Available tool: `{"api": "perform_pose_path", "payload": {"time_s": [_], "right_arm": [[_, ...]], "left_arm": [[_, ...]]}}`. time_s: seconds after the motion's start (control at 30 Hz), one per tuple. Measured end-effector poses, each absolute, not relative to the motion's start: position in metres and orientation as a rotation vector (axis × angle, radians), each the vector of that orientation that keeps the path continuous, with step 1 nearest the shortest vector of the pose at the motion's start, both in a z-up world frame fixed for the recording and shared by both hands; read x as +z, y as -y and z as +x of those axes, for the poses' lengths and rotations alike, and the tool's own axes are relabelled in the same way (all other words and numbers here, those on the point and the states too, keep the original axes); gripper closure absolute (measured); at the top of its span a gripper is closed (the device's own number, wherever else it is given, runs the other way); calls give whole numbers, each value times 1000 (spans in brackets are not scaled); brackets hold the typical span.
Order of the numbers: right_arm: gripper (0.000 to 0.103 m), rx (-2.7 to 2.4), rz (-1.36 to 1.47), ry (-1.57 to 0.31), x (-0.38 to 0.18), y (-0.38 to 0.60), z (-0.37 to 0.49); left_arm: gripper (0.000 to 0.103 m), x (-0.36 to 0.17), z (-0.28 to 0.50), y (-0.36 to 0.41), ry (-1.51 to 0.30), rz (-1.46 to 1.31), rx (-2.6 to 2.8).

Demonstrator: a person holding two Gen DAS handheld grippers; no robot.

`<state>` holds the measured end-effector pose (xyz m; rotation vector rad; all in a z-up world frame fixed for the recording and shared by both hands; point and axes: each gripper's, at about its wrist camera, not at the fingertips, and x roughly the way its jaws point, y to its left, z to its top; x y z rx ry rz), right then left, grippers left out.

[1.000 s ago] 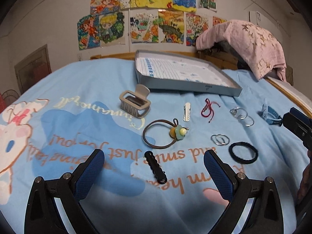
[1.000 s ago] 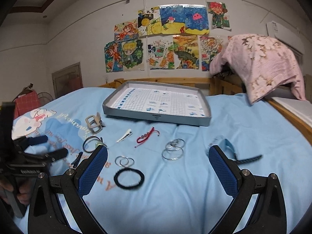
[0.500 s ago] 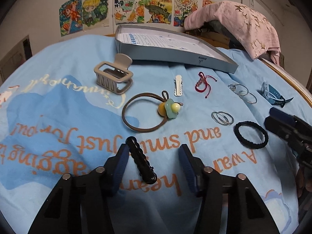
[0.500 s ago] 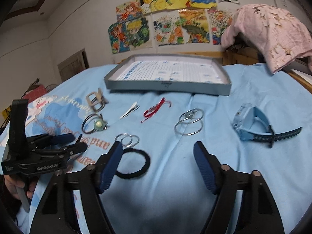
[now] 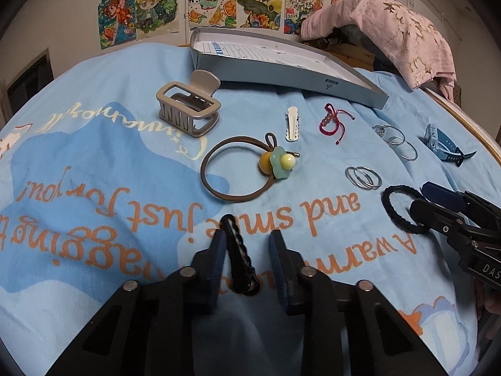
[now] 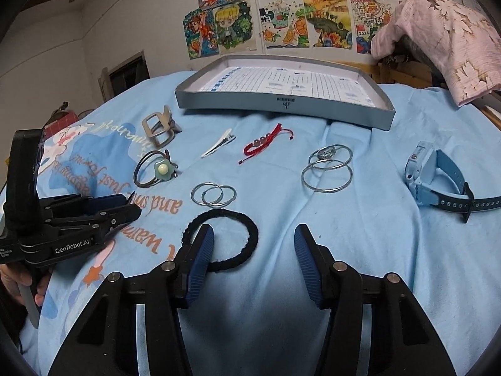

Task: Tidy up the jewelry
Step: 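Close left gripper on the black beaded stick while right gripper grasps the black hair tie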

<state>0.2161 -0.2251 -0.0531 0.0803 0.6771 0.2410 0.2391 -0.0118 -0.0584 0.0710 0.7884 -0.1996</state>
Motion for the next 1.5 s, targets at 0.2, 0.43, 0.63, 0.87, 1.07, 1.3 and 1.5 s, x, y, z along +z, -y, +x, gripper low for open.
{"api": "perform_pose_path", "payload": {"time_s": [0.2,0.43,0.63,0.87,1.07,1.3,1.5], "right_arm": [[70,255,62,-685,-54,221,217],[81,260,51,-696,-57,219,219],[92,266,87,-688,-59,224,218],[95,268,95,-669,-57,225,217],[95,264,102,-660,-56,227,216],[95,246,117,-662,-55,231,220],[97,250,144,-659,-54,237,232]], "left_arm": [[90,-60,239,10,-794,64,-189],[91,-61,238,11,-790,73,-191],[92,-60,235,11,-776,67,-218],[92,-59,230,13,-758,71,-254],[92,-57,229,17,-751,86,-265],[92,-54,231,22,-753,103,-273],[92,-47,233,31,-744,118,-283]]}}
